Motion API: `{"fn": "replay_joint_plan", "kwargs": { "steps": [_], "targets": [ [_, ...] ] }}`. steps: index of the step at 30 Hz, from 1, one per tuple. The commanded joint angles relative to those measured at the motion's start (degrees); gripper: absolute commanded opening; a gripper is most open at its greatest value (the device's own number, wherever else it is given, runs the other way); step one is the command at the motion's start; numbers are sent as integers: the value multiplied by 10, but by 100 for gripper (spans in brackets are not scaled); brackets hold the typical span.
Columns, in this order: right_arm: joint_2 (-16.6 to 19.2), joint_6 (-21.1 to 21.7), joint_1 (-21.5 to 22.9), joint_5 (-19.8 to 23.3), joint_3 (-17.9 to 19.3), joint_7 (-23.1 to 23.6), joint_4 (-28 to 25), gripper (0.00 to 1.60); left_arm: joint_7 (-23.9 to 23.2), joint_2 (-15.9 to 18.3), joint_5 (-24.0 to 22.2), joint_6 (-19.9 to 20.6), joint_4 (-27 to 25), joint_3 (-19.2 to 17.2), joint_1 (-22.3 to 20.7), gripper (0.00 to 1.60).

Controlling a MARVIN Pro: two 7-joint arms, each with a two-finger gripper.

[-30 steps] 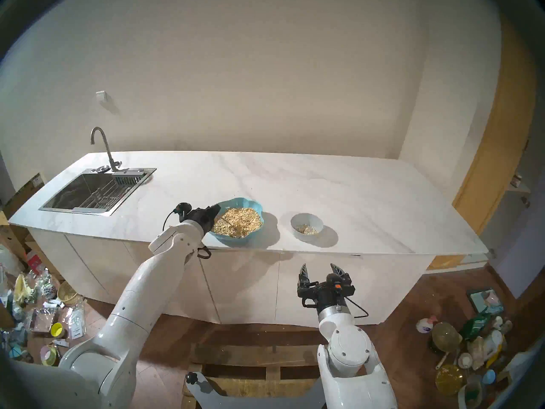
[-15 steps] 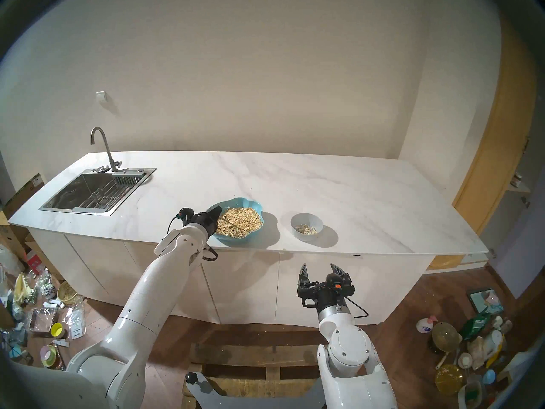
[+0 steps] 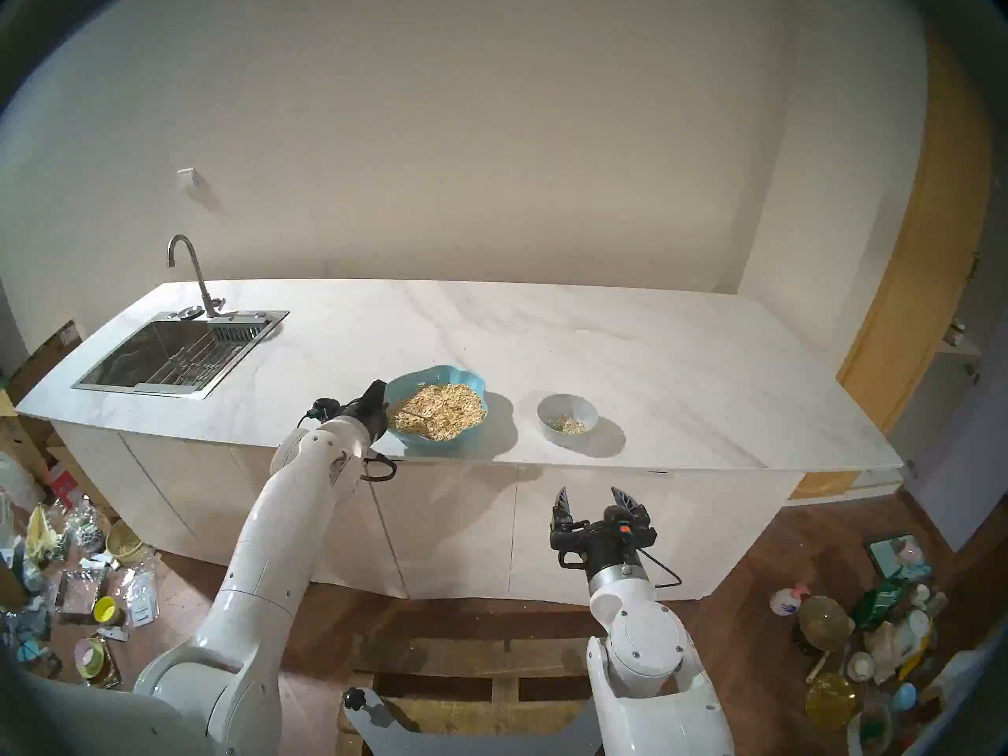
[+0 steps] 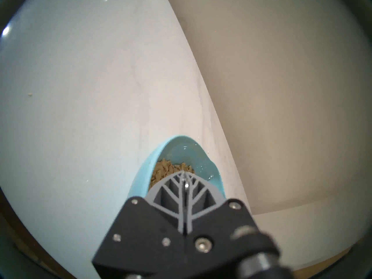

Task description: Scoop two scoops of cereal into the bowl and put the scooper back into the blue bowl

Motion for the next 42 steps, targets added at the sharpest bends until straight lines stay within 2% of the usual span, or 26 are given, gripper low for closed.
{"fn": "replay_joint_plan", "kwargs": {
  "steps": [1,10,24,42],
  "targets": [
    [-1,-2,3,0,0,0,-14,160,-1,-13,-20,6,-15,-8,-15,0],
    [-1,-2,3,0,0,0,-14,160,5,-10,-22,10,-22,-4,-21,0],
    [-1,-2,3,0,0,0,-14,160,14,24,-2,34,-39,23,-43,0],
    [-1,-2,3,0,0,0,-14,160,17,25,-1,44,-37,45,-74,0]
  ]
}}
